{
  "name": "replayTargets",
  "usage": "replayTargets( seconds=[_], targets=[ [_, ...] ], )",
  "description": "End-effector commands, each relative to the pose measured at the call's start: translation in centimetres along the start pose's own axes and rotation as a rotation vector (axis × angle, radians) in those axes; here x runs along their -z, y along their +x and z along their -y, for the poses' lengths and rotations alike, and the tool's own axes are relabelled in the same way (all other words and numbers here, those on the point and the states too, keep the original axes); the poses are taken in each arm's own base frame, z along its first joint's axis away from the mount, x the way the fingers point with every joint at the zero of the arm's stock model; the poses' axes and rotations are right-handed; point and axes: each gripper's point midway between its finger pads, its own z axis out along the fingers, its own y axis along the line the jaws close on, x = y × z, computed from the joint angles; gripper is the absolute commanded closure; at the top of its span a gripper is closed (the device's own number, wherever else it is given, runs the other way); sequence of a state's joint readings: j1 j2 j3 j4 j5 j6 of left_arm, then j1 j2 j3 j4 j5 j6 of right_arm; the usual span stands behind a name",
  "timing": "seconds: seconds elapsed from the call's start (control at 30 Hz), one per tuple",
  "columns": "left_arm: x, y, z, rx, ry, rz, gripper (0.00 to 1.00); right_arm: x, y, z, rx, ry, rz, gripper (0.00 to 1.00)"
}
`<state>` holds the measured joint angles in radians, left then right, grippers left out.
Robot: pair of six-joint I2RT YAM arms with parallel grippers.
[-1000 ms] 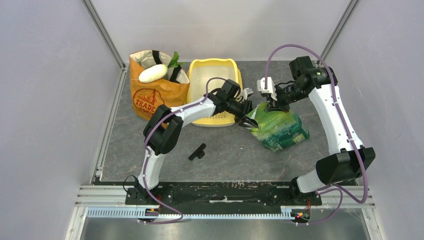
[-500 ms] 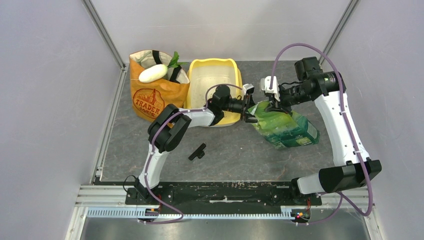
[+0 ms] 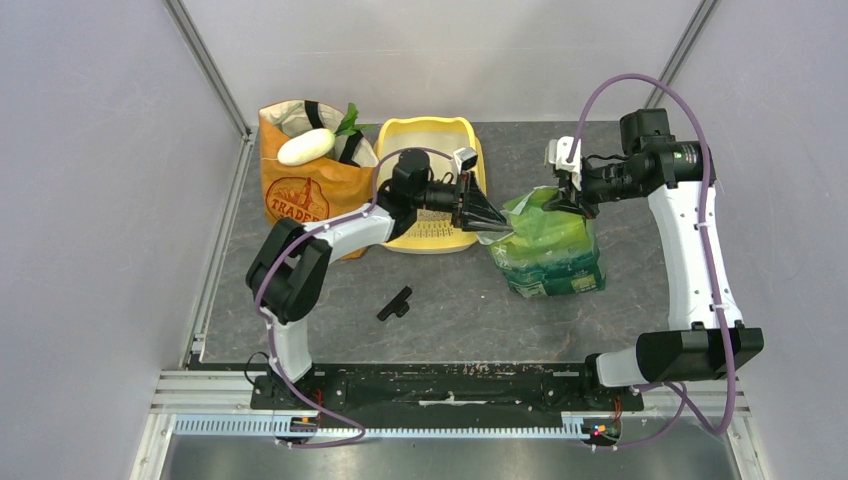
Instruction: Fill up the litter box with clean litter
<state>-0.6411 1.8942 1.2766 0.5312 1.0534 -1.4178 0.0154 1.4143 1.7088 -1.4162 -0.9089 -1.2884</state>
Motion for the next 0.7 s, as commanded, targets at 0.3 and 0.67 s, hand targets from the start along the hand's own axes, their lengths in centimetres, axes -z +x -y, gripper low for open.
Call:
replayTargets(
  seconds=[0.3,0.67],
  targets=[
    [7.5,-1.3,1.5,-0.121,-0.063,0.136,0.98,2.1,-1.0,0.8,0.099,0.063,0.016,1.0],
    [10.1,-1.1,0.7,-0.113,-0.098,0.18,0.98,2.0,-0.8,1.0,0.104,0.058,0.014,1.0]
  ],
)
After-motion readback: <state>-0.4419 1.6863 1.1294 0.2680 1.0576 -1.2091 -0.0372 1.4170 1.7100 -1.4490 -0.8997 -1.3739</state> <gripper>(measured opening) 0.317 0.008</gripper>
